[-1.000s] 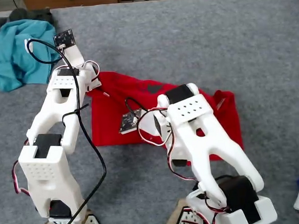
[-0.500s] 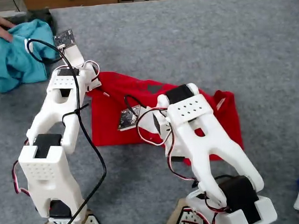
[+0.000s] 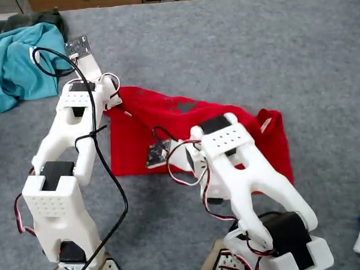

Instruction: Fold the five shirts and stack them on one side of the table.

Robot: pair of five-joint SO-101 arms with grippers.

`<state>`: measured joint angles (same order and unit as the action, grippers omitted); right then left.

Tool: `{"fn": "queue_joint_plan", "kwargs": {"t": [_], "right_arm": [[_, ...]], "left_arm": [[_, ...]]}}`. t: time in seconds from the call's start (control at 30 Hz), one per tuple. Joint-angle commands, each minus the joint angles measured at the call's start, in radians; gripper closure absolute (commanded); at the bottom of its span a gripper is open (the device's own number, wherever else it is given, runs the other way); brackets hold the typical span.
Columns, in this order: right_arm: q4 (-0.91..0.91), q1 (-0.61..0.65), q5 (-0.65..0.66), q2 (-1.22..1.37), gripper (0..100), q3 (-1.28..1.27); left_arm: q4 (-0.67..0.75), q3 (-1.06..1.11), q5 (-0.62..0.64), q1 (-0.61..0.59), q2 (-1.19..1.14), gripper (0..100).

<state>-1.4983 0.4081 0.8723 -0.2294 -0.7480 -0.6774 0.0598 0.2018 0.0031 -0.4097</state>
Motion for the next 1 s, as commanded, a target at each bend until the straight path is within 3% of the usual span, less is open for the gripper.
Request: {"fn": "queue_joint_plan", "kwargs": {"t": [0.0,0.37,0.97], "right_arm": [[0.017,-0.019,0.005,-0.044,84.9,-0.025],[0.100,-0.108,0.003,-0.047,84.6,-0.051],[0.193,-0.114,-0.026,-0.044,84.6,-0.113]], "left_arm": [[-0.011,-0.021,-0.005,0.008,0.018,98],[-0.011,-0.021,-0.005,0.008,0.018,98],[-0.011,-0.021,-0.005,0.008,0.018,98]]}}
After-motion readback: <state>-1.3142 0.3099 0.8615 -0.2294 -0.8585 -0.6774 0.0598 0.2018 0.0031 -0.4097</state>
